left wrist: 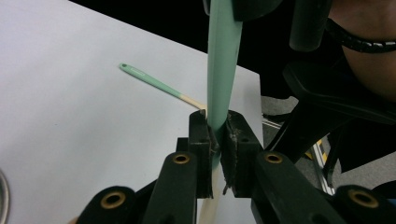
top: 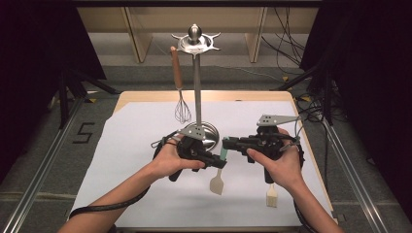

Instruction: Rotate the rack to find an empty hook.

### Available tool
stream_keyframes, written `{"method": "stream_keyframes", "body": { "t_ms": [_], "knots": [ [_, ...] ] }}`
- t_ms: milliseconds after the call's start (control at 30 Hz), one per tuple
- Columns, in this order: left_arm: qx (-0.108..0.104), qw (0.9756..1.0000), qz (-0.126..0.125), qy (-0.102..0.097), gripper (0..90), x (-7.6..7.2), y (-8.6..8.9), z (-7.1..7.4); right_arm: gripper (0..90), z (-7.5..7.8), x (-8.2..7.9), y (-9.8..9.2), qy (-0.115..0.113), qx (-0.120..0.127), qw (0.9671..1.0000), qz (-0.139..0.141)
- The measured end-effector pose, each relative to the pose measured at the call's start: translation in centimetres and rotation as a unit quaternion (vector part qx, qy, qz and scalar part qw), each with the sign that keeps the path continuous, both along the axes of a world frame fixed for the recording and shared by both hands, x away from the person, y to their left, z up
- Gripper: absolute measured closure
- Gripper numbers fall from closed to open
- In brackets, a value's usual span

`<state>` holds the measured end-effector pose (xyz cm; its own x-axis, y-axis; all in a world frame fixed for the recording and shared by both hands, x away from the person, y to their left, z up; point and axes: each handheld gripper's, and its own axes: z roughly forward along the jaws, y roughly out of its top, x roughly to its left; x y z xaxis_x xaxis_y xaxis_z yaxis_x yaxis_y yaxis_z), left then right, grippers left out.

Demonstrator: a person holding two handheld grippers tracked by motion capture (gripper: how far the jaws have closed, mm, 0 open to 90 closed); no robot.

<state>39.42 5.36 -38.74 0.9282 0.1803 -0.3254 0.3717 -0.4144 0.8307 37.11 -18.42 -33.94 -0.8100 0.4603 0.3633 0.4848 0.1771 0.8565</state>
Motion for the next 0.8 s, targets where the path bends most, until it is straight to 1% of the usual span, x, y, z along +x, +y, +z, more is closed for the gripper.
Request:
{"method": "stream_keyframes", "body": {
  "t_ms": [33, 67, 100, 133, 167, 200, 233, 267, 300, 333, 367, 400, 433, 467, 500, 533, 567, 600, 633, 667, 700, 733, 767, 800],
  "knots": [
    [0.006, 0.9997, 0.021, -0.009, 83.5, -0.1, 0.2, 0.3, 77.8, 0.1, -0.1, 0.1, -0.007, 0.003, 1.0, -0.001],
    [0.006, 0.9997, 0.021, -0.009, 83.8, -0.1, 0.2, 0.3, 77.8, 0.1, -0.1, 0.1, -0.007, 0.003, 1.0, -0.001],
    [0.004, 0.999, 0.042, -0.017, 83.9, -0.1, 0.5, 0.5, 69.4, 0.2, -0.4, 0.2, -0.018, 0.006, 0.9997, -0.018],
    [0.004, 0.999, 0.042, -0.017, 83.9, -0.1, 0.5, 0.5, 69.4, 0.2, -0.4, 0.2, -0.018, 0.006, 0.9997, -0.018],
    [0.003, 0.9983, 0.054, -0.02, 84.0, -0.1, 0.7, 0.7, 65.6, 0.3, -0.5, 0.1, -0.054, 0.008, 0.998, -0.032],
    [0.002, 0.9975, 0.068, -0.019, 84.0, 0.0, 0.9, 0.8, 65.6, 0.3, -0.5, 0.1, -0.054, 0.008, 0.998, -0.032],
    [0.001, 0.9963, 0.084, -0.021, 84.0, 0.1, 1.1, 1.0, 66.1, 0.4, -0.8, 0.0, -0.056, 0.004, 0.997, -0.053],
    [-0.003, 0.9959, 0.088, -0.018, 84.0, 0.2, 1.2, 1.0, 66.0, 0.4, -0.9, -0.3, -0.066, 0.008, 0.9956, -0.066],
    [0.001, 0.9945, 0.101, -0.025, 84.0, 0.3, 1.5, 1.2, 65.7, 0.3, -0.8, -0.4, -0.076, 0.01, 0.9945, -0.071],
    [0.001, 0.9927, 0.118, -0.026, 84.0, 0.4, 1.8, 1.3, 65.5, 0.2, -1.0, -1.0, -0.076, 0.001, 0.9927, -0.094],
    [0.002, 0.9921, 0.122, -0.028, 84.1, 0.5, 2.0, 1.4, 65.3, 0.0, -1.2, -1.1, -0.068, 0.006, 0.9919, -0.107],
    [0.002, 0.9921, 0.122, -0.028, 84.0, 0.5, 2.0, 1.4, 65.3, 0.0, -1.2, -1.1, -0.068, 0.006, 0.9919, -0.107],
    [0.001, 0.9911, 0.131, -0.024, 84.0, 0.5, 2.1, 1.5, 65.3, -0.2, -1.0, -1.4, -0.074, 0.002, 0.9918, -0.104],
    [0.002, 0.9905, 0.135, -0.026, 84.0, 0.6, 2.3, 1.5, 65.4, -0.5, -1.0, -1.7, -0.072, -0.009, 0.9913, -0.11],
    [0.004, 0.9909, 0.133, -0.022, 84.0, 0.7, 2.5, 1.5, 65.9, -1.1, -0.9, -2.1, -0.087, -0.033, 0.9896, -0.11],
    [0.002, 0.9903, 0.137, -0.023, 84.0, 0.7, 2.6, 1.6, 65.9, -1.1, -0.9, -2.1, -0.087, -0.033, 0.9896, -0.11],
    [0.003, 0.9896, 0.141, -0.027, 84.0, 0.7, 2.9, 1.7, 65.6, -1.9, -0.9, -2.2, -0.096, -0.04, 0.9874, -0.119],
    [0.003, 0.9896, 0.141, -0.027, 84.1, 0.7, 2.9, 1.7, 65.6, -1.9, -0.9, -2.2, -0.096, -0.04, 0.9874, -0.119],
    [0.003, 0.9891, 0.144, -0.029, 84.1, 0.6, 3.1, 1.9, 65.1, -2.1, -0.9, -2.2, -0.093, -0.047, 0.9866, -0.125],
    [0.003, 0.989, 0.145, -0.031, 84.0, 0.6, 3.2, 2.0, 64.0, -2.7, -0.9, -2.2, -0.109, -0.056, 0.9816, -0.146],
    [0.004, 0.9882, 0.149, -0.035, 84.0, 0.6, 3.3, 2.1, 62.8, -2.9, -0.9, -2.3, -0.11, -0.06, 0.9822, -0.14],
    [0.005, 0.9878, 0.151, -0.038, 84.0, 0.6, 3.5, 2.3, 61.5, -3.3, -0.9, -2.3, -0.108, -0.068, 0.981, -0.146],
    [-0.002, 0.9868, 0.156, -0.042, 84.0, 0.7, 3.7, 2.6, 58.8, -4.0, -1.0, -2.3, -0.104, -0.077, 0.9794, -0.156],
    [-0.002, 0.9868, 0.156, -0.042, 84.0, 0.7, 3.7, 2.6, 58.8, -4.0, -1.0, -2.3, -0.104, -0.077, 0.9794, -0.156]
  ]
}}
